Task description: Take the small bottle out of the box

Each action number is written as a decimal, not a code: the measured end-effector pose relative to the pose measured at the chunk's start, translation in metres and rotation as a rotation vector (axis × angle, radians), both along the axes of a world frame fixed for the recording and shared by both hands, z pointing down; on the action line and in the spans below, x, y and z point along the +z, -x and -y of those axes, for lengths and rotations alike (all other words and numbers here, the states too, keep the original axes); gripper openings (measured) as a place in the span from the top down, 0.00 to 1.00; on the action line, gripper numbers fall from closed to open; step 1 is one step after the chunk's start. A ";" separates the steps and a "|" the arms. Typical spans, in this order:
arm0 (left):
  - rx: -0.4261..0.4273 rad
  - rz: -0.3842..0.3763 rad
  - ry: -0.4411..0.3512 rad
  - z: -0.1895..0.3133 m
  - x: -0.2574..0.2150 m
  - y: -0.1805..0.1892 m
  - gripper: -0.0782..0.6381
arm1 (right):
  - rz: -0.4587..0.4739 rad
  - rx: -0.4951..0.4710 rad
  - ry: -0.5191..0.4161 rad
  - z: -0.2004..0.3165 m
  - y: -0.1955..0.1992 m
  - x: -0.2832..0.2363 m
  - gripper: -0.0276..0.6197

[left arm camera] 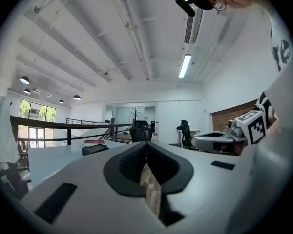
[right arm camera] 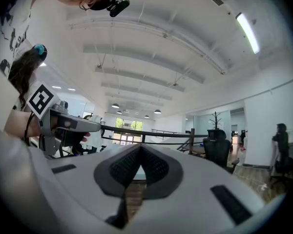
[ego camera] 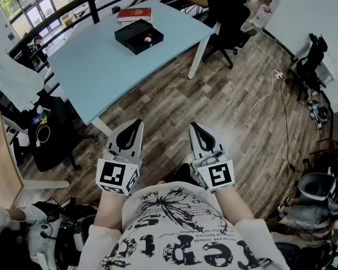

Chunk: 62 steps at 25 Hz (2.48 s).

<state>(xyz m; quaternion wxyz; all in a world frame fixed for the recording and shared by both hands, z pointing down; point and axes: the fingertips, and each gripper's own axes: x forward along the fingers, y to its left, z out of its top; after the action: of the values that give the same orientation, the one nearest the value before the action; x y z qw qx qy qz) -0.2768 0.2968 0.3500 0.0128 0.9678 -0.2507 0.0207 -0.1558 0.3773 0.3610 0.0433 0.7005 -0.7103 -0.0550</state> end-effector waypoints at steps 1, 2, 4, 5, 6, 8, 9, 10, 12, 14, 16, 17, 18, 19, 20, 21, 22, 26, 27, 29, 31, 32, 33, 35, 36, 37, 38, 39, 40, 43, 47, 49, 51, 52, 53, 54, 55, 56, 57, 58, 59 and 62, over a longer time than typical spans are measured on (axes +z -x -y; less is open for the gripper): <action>0.002 -0.001 0.001 0.002 0.000 -0.001 0.86 | 0.001 0.001 0.000 0.001 0.000 0.001 0.94; 0.004 -0.002 0.002 0.003 0.001 -0.001 0.86 | 0.001 0.003 0.001 0.003 -0.001 0.002 0.94; 0.009 -0.003 0.003 0.005 0.002 -0.003 0.86 | -0.001 0.006 0.004 0.005 -0.002 0.003 0.94; 0.012 -0.003 0.003 0.005 0.002 -0.004 0.86 | -0.002 0.007 0.006 0.006 -0.003 0.003 0.94; 0.013 -0.004 0.003 0.005 0.002 -0.005 0.86 | -0.002 0.008 0.008 0.007 -0.004 0.004 0.94; 0.012 -0.008 0.003 0.006 0.001 -0.007 0.86 | -0.003 0.006 0.010 0.008 -0.005 0.004 0.94; 0.010 -0.012 0.005 0.007 0.001 -0.008 0.86 | -0.004 0.006 0.011 0.008 -0.006 0.005 0.94; 0.007 -0.015 0.008 0.008 0.001 -0.009 0.86 | -0.003 0.007 0.011 0.009 -0.007 0.005 0.94; 0.003 -0.018 0.012 0.010 0.002 -0.011 0.86 | 0.004 0.011 0.005 0.011 -0.011 0.004 0.94; -0.001 -0.013 0.017 0.012 0.005 -0.012 0.86 | 0.016 0.015 0.003 0.014 -0.015 0.006 0.94; -0.009 -0.009 0.025 0.017 0.009 -0.015 0.86 | 0.023 0.019 0.011 0.020 -0.020 0.011 0.94; -0.015 -0.005 0.031 0.021 0.012 -0.017 0.86 | 0.028 0.019 0.017 0.024 -0.024 0.014 0.94; -0.023 -0.001 0.037 0.025 0.015 -0.019 0.86 | 0.033 0.016 0.023 0.028 -0.027 0.018 0.94; -0.031 0.005 0.044 0.029 0.019 -0.023 0.86 | 0.038 0.010 0.029 0.032 -0.031 0.021 0.94; -0.039 0.010 0.050 0.033 0.023 -0.027 0.86 | 0.039 0.003 0.035 0.036 -0.036 0.024 0.94; -0.047 0.014 0.054 0.038 0.026 -0.032 0.86 | 0.039 -0.004 0.039 0.041 -0.043 0.028 0.94; -0.055 0.017 0.056 0.043 0.028 -0.038 0.86 | 0.040 -0.010 0.042 0.048 -0.050 0.030 0.94; -0.099 0.029 0.063 0.087 0.035 -0.065 0.86 | 0.051 -0.039 0.064 0.097 -0.081 0.041 0.94; -0.116 0.033 0.070 0.100 0.037 -0.072 0.86 | 0.054 -0.054 0.072 0.112 -0.089 0.044 0.94; -0.157 0.044 0.080 0.125 0.040 -0.089 0.86 | 0.063 -0.089 0.083 0.141 -0.111 0.047 0.94; -0.198 0.055 0.080 0.146 0.040 -0.111 0.86 | 0.083 -0.116 0.078 0.168 -0.140 0.047 0.94; -0.216 0.055 0.080 0.157 0.039 -0.123 0.86 | 0.093 -0.126 0.075 0.180 -0.156 0.047 0.94; -0.232 0.051 0.085 0.167 0.038 -0.136 0.86 | 0.099 -0.137 0.073 0.192 -0.171 0.047 0.94; -0.264 0.033 0.102 0.187 0.037 -0.160 0.86 | 0.094 -0.167 0.074 0.215 -0.198 0.045 0.94; -0.284 0.025 0.112 0.198 0.037 -0.171 0.86 | 0.087 -0.185 0.075 0.227 -0.210 0.043 0.94; -0.305 0.021 0.119 0.208 0.038 -0.181 0.86 | 0.081 -0.205 0.076 0.239 -0.222 0.042 0.94; -0.325 0.022 0.123 0.217 0.038 -0.189 0.86 | 0.074 -0.222 0.078 0.252 -0.233 0.041 0.94; -0.344 0.024 0.123 0.226 0.039 -0.197 0.86 | 0.067 -0.237 0.080 0.264 -0.243 0.038 0.94; -0.360 0.025 0.123 0.236 0.038 -0.205 0.86 | 0.061 -0.250 0.079 0.275 -0.252 0.034 0.94; -0.400 0.019 0.127 0.258 0.036 -0.223 0.86 | 0.048 -0.286 0.074 0.304 -0.275 0.025 0.94; -0.431 0.024 0.143 0.283 0.040 -0.241 0.86 | 0.081 -0.313 0.089 0.334 -0.295 0.028 0.94; -0.444 0.033 0.145 0.298 0.045 -0.245 0.86 | 0.087 -0.348 0.093 0.350 -0.295 0.033 0.94; -0.460 0.035 0.152 0.317 0.052 -0.246 0.86 | 0.079 -0.382 0.096 0.370 -0.292 0.039 0.94; -0.466 0.035 0.156 0.329 0.056 -0.246 0.86 | 0.072 -0.391 0.097 0.382 -0.291 0.041 0.94; -0.470 0.037 0.159 0.343 0.059 -0.247 0.86 | 0.064 -0.395 0.099 0.396 -0.290 0.044 0.94; -0.472 0.039 0.160 0.358 0.061 -0.248 0.86 | 0.059 -0.399 0.102 0.411 -0.289 0.046 0.94; -0.471 0.040 0.161 0.374 0.062 -0.248 0.86 | 0.055 -0.403 0.105 0.427 -0.287 0.048 0.94; -0.469 0.039 0.163 0.391 0.064 -0.249 0.86 | 0.051 -0.411 0.110 0.443 -0.285 0.050 0.94; -0.465 0.036 0.166 0.408 0.065 -0.250 0.86 | 0.046 -0.422 0.113 0.459 -0.283 0.051 0.94; -0.462 0.033 0.169 0.426 0.065 -0.252 0.86 | 0.040 -0.434 0.114 0.475 -0.280 0.052 0.94; -0.458 0.030 0.171 0.443 0.066 -0.253 0.86 | 0.034 -0.446 0.112 0.492 -0.278 0.051 0.94; -0.450 0.030 0.176 0.494 0.068 -0.258 0.86 | 0.014 -0.464 0.102 0.544 -0.274 0.047 0.94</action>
<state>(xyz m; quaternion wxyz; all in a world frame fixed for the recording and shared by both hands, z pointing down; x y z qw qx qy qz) -0.0185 -0.1970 0.4181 0.0974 0.8823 -0.4574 0.0536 0.1184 -0.1664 0.4076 0.0599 0.5156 -0.8544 -0.0225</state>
